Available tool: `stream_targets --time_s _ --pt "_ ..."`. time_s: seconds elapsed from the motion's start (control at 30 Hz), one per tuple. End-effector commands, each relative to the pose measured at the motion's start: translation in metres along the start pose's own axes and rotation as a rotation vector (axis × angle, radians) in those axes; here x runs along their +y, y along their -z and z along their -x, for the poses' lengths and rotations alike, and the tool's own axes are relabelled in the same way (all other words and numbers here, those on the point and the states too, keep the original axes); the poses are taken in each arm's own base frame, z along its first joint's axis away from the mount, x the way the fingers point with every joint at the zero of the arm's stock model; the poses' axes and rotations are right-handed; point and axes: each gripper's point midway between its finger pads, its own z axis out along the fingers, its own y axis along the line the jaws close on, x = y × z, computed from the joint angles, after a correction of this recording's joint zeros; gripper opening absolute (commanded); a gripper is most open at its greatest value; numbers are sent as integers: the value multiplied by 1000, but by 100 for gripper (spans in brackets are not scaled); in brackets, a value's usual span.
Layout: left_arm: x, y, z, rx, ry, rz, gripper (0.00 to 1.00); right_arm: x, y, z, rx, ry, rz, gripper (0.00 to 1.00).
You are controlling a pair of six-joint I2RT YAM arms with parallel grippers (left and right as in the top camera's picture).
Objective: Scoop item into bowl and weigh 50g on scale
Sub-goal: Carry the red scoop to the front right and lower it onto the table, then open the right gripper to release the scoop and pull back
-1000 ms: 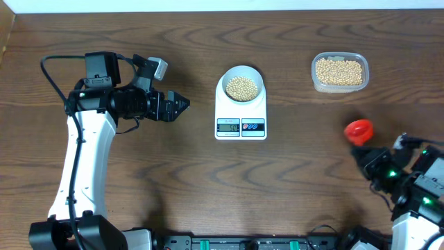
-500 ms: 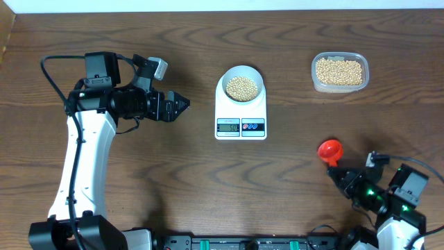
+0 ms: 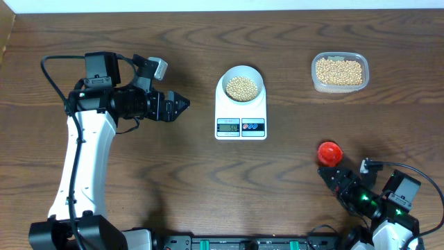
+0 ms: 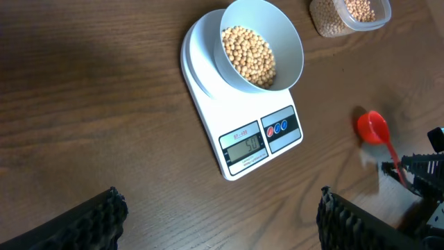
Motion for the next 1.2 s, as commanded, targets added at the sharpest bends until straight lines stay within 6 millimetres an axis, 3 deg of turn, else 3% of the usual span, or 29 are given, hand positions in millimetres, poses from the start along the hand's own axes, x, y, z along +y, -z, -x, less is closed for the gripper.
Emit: stream_targets --time_s 0.0,0.07,0.37,0.5,0.67,0.83,1.0,1.07,1.17 --pt "-5 8 7 -28 -35 -2 90 -10 0 4 -25 -1 -53 90" --pt "-5 8 7 -29 -35 -2 90 -13 1 5 -31 1 -72 99" --pt "-5 8 7 -29 -35 -2 90 -34 5 16 -84 20 -201 99" --pt "-5 8 7 -29 -35 -2 90 -24 11 30 -120 48 -206 99" --pt "-5 8 7 -29 -35 -2 90 13 26 57 -172 117 -136 99" --pt "-5 8 7 -29 -35 -2 90 65 47 82 -225 215 -21 99" --pt "-5 8 7 -29 -35 -2 90 107 61 92 -246 307 104 99" --pt "-5 8 7 -29 -35 -2 90 139 69 91 -243 393 252 99" --pt "-5 8 7 -29 -35 -2 90 167 79 92 -257 490 373 99"
